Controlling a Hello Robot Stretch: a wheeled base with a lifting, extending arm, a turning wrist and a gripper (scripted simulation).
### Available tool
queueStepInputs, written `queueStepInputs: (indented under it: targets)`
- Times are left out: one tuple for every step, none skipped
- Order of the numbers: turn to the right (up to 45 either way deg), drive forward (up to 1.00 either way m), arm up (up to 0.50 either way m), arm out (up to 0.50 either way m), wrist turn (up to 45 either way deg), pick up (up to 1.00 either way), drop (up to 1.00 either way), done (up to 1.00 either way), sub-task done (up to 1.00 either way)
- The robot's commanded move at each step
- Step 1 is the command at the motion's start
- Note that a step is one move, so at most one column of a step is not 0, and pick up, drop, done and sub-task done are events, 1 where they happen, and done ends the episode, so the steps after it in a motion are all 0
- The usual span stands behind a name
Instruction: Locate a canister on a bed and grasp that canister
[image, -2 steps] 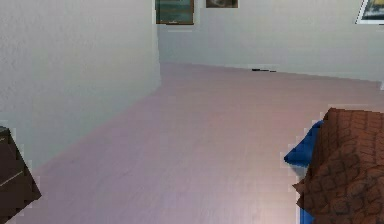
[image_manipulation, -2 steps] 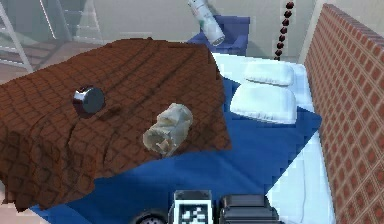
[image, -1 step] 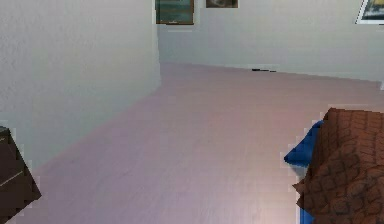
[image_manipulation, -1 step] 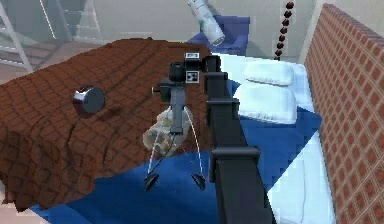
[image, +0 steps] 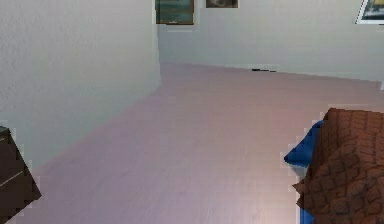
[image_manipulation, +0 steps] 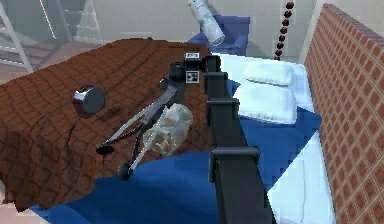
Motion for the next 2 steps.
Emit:
queueStepInputs:
  targets:
    - [0.0, 0.00, 0.00, 0.00, 45.0, 0.00, 0.00, 0.00, 0.00]
    - [0.0, 0.00, 0.00, 0.00, 45.0, 0.00, 0.00, 0.00, 0.00]
